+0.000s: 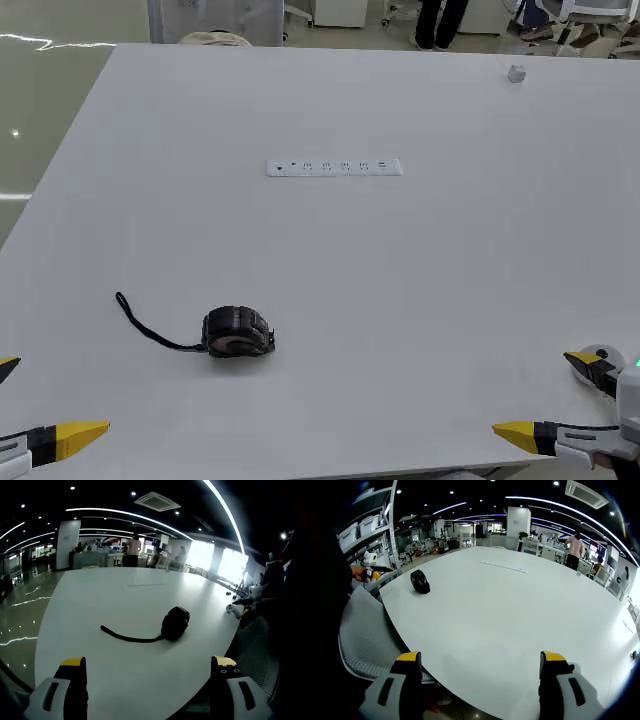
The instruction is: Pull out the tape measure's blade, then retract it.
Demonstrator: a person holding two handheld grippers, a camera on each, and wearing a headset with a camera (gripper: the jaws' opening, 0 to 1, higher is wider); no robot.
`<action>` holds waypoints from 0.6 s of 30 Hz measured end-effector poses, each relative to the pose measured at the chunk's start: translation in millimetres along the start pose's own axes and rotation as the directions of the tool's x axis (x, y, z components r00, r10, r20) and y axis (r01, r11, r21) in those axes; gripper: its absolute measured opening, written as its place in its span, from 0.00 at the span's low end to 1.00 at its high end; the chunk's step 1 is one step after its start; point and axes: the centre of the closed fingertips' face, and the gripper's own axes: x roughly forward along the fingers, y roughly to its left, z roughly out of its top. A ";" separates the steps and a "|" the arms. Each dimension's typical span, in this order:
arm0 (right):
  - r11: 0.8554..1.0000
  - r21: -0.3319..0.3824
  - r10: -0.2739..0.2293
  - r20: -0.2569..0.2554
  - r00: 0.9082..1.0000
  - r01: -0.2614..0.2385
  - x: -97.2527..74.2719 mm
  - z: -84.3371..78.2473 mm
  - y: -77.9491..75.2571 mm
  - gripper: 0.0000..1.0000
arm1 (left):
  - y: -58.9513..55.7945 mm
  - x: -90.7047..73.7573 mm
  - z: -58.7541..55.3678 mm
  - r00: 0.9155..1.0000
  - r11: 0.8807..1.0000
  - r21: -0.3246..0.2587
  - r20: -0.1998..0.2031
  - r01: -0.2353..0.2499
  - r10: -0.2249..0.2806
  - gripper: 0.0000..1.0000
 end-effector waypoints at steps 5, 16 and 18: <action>1.000 -0.004 0.003 0.000 1.000 -0.003 -1.7 -1.9 2.0 1.00 | 0.7 -0.5 -1.4 1.000 1.000 0.000 -0.008 0.000 0.000 1.00; 1.000 0.018 -0.002 0.007 1.000 0.002 -2.1 -1.0 4.4 1.00 | 2.1 -1.2 3.0 1.000 1.000 -0.002 0.005 -0.006 0.006 1.00; 1.000 0.015 -0.002 0.005 1.000 0.002 -1.7 -1.3 3.8 1.00 | 1.6 -0.7 2.7 1.000 1.000 -0.003 0.005 -0.003 0.003 1.00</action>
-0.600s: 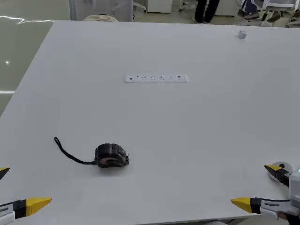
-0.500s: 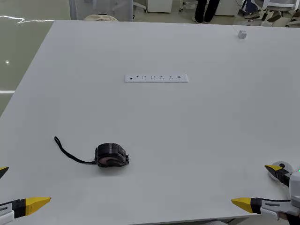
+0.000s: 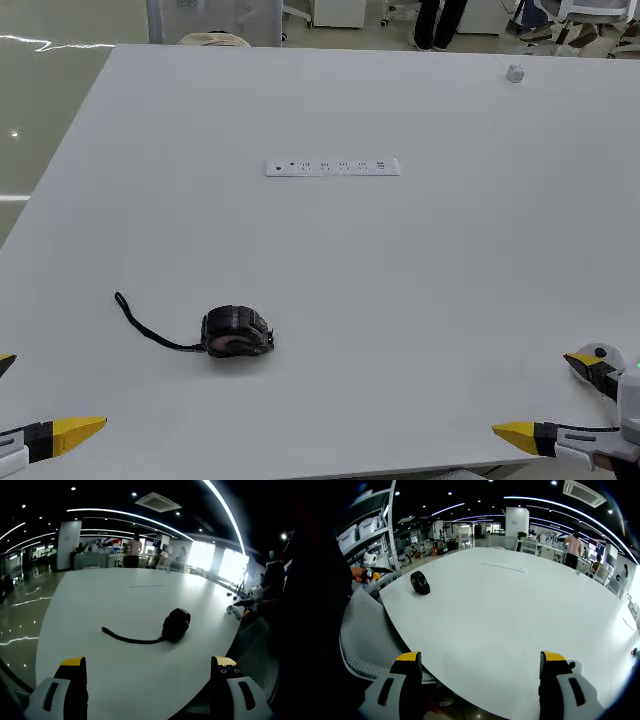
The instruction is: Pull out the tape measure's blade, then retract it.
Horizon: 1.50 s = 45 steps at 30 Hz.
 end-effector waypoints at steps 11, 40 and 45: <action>1.000 0.002 -0.003 -0.007 1.000 0.003 -0.7 -0.7 -2.5 1.00 | 1.6 0.5 -1.0 1.000 1.000 -0.002 -0.002 -0.002 0.002 1.00; 0.947 -0.227 0.235 0.002 0.972 -0.228 60.8 97.5 33.8 0.98 | -34.6 78.5 83.2 0.954 0.909 0.298 -0.156 0.291 -0.254 1.00; 0.927 -0.248 0.290 -0.008 0.957 -0.283 74.9 108.0 43.9 0.95 | -36.8 93.7 83.2 0.930 0.860 0.374 -0.251 0.348 -0.268 1.00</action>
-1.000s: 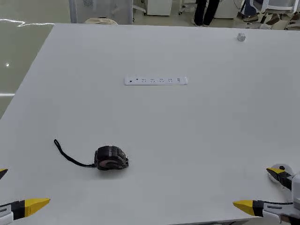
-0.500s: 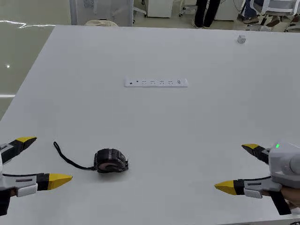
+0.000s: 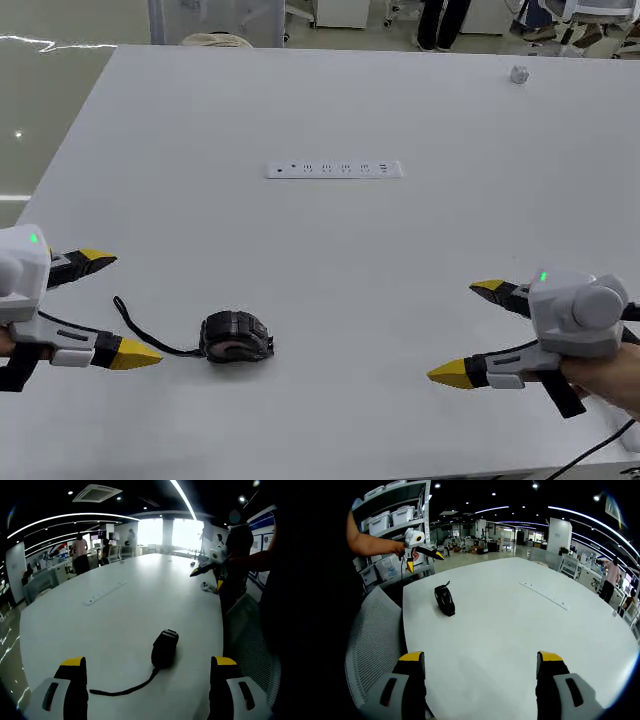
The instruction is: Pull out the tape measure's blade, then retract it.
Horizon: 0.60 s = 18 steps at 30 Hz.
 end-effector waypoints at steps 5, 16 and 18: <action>0.999 -0.037 0.039 -0.008 0.999 -0.040 21.1 15.1 1.5 0.94 | -5.6 18.6 5.1 0.996 0.996 0.054 -0.060 0.072 -0.069 0.99; 0.984 -0.131 0.121 -0.001 0.993 -0.120 58.7 37.9 13.6 0.91 | -8.5 41.7 18.7 0.982 0.977 0.154 -0.139 0.148 -0.127 0.99; 0.980 -0.143 0.139 -0.001 0.990 -0.137 66.1 41.8 16.9 0.90 | -10.6 46.1 19.3 0.978 0.974 0.153 -0.155 0.167 -0.143 0.98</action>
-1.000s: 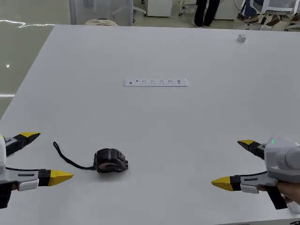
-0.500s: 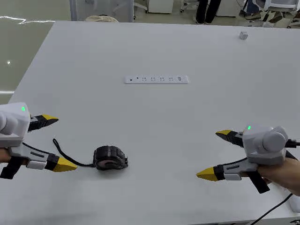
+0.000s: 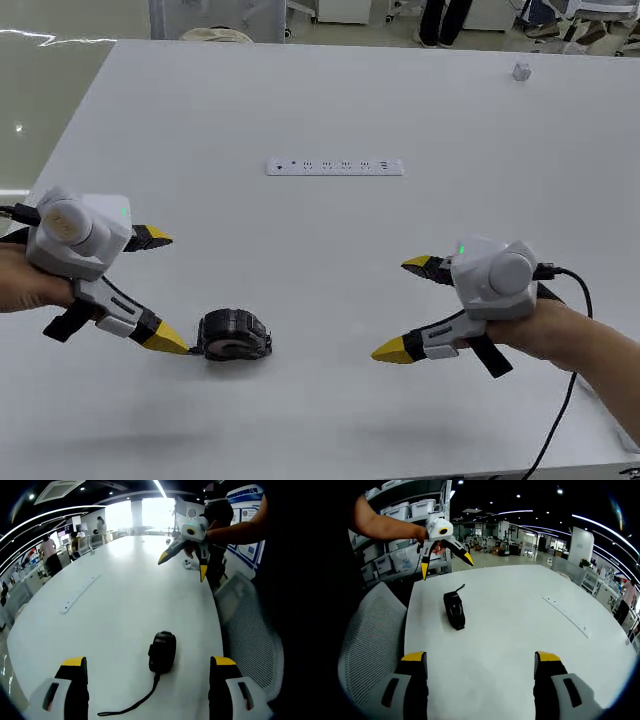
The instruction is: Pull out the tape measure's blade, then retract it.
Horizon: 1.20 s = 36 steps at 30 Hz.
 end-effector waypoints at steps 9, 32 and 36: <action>0.993 -0.069 0.093 -0.016 0.996 -0.094 34.3 18.2 12.9 0.87 | -8.0 20.5 5.1 0.996 0.997 0.035 -0.063 0.069 -0.067 0.92; 0.946 -0.180 0.249 -0.132 0.960 -0.270 111.9 20.6 45.3 0.64 | -22.9 73.3 -24.3 0.955 0.988 0.081 -0.280 0.130 -0.103 0.70; 0.941 -0.184 0.259 -0.152 0.954 -0.285 121.2 18.5 49.3 0.60 | -24.7 78.7 -24.1 0.952 0.987 0.089 -0.290 0.134 -0.103 0.63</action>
